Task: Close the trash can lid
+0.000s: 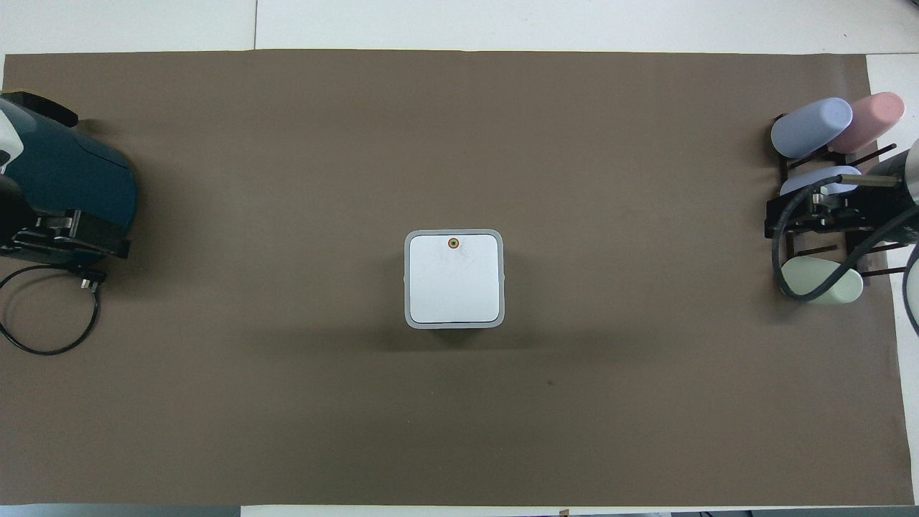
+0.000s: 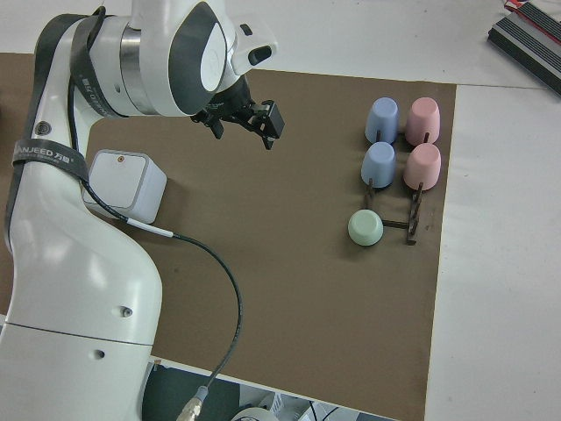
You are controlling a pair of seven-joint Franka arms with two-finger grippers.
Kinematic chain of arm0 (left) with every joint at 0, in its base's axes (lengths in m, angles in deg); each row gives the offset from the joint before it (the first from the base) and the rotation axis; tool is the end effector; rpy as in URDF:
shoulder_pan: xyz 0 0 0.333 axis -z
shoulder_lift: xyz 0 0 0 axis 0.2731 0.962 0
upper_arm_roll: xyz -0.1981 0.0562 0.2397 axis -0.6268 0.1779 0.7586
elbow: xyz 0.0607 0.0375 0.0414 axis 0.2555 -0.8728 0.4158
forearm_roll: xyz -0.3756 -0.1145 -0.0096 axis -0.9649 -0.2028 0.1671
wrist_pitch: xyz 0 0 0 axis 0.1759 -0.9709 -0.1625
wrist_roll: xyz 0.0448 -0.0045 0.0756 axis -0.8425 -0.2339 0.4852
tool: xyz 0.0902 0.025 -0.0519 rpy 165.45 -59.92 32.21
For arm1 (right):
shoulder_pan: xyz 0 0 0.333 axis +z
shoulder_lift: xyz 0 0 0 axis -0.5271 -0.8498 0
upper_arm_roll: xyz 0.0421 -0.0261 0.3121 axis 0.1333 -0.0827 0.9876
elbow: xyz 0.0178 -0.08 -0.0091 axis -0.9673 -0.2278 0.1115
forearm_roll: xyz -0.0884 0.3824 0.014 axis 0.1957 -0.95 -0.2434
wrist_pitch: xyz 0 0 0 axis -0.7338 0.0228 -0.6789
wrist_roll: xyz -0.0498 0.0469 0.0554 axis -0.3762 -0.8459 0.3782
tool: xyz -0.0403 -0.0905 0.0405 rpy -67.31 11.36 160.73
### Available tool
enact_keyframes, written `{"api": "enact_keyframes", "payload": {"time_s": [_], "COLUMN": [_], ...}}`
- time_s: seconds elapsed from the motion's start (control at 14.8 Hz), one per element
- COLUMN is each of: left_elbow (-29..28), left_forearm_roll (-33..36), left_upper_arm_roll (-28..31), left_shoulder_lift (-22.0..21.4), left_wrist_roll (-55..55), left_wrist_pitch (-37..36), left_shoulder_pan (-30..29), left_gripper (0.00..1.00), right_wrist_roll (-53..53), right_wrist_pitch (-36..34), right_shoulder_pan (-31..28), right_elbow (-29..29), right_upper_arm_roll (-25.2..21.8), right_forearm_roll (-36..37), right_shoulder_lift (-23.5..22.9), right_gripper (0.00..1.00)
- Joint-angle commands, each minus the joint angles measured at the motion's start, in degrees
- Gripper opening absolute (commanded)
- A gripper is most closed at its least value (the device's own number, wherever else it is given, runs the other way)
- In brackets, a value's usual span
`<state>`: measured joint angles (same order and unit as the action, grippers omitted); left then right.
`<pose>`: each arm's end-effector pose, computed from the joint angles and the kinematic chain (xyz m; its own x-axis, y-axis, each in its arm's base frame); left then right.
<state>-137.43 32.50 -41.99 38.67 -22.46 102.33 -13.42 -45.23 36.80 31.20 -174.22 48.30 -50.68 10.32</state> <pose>0.5271 -0.0483 0.6208 0.9822 -0.1466 -0.1175 -0.1429 -0.9890 0.0395 0.5411 0.0224 0.6161 0.9896 -0.1308 -0.0599 -0.1299 -0.9914 0.0178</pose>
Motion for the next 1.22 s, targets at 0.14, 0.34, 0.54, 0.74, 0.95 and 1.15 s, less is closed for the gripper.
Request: {"api": "enact_keyframes", "payload": {"time_s": [0.14,0.34,0.54,0.74,0.95,1.15], "left_elbow": [0.4,-0.6,1.2,0.9,1.0,1.0], "left_forearm_roll": [2.4,2.4,1.9,1.8,1.8,1.8], "left_upper_arm_roll": [-0.7,-0.7,-0.8,-1.0,-1.0,-1.1], "left_shoulder_lift": [-2.4,-1.5,-1.0,-1.1,-0.7,-0.7], "left_wrist_roll": [-0.2,2.8,2.9,2.9,2.9,2.7], "left_wrist_pitch": [-1.6,0.3,-1.6,-0.9,-0.2,-0.1], "left_shoulder_pan": [-0.8,-0.1,-0.1,-0.7,-1.0,-1.5], "left_gripper": [1.0,1.0,1.0,1.0,1.0,1.0], "right_wrist_roll": [0.1,0.1,0.1,0.1,0.1,0.1], "right_wrist_pitch": [-0.9,-0.9,-0.9,-0.9,-0.9,-0.9], "right_shoulder_pan": [-0.7,-0.7,-0.7,-0.7,-0.7,-0.7], "right_elbow": [-0.2,-0.2,-0.1,-0.1,-0.1,-0.1], "right_upper_arm_roll": [0.3,0.3,0.3,0.3,0.3,0.3], "right_forearm_roll": [-1.1,-1.1,-1.1,-1.1,-1.1,-1.1], "right_shoulder_lift": [0.3,0.3,0.3,0.3,0.3,0.3], "right_gripper": [1.0,1.0,1.0,1.0,1.0,1.0]}}
